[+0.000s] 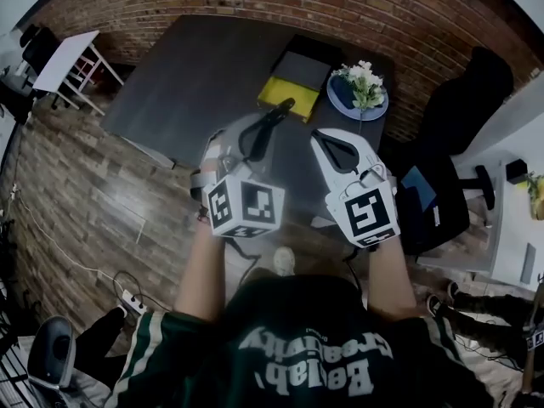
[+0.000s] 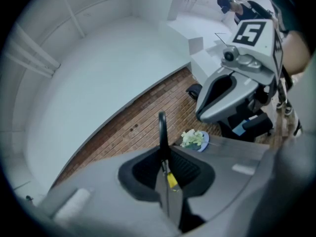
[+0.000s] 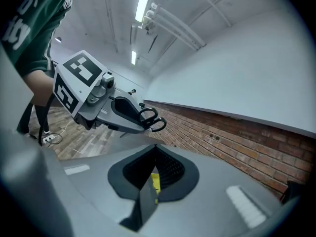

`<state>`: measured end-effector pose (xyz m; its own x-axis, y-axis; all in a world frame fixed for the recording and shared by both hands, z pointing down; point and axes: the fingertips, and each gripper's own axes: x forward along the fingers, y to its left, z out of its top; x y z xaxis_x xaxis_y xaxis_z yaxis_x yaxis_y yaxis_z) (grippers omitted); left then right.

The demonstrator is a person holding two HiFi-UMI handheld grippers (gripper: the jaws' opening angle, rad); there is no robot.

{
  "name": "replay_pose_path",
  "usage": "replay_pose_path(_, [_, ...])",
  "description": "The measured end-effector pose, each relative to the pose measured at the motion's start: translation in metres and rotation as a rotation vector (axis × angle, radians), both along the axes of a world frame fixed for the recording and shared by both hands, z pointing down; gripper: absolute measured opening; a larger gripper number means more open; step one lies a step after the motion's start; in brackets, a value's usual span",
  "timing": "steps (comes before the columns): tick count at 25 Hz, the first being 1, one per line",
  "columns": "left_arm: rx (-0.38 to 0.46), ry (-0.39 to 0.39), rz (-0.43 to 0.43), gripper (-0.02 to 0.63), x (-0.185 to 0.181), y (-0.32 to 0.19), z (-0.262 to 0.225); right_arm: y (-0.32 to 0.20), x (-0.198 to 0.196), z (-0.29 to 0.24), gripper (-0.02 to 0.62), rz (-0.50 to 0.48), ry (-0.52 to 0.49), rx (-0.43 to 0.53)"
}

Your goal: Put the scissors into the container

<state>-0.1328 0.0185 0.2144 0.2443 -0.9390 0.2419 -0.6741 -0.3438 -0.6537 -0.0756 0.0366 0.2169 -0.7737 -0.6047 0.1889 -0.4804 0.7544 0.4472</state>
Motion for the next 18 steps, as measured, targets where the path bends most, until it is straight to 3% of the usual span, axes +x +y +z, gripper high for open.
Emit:
replay_pose_path(8, [-0.012,0.022,0.027,0.048,0.003,-0.024,0.007,-0.018,0.001,0.003,0.006,0.014,-0.008,-0.021])
replay_pose_path(18, [-0.048,0.031,-0.003,0.048,0.012,-0.049,0.021,-0.050,0.011,0.012,0.006,-0.009,-0.024,-0.056])
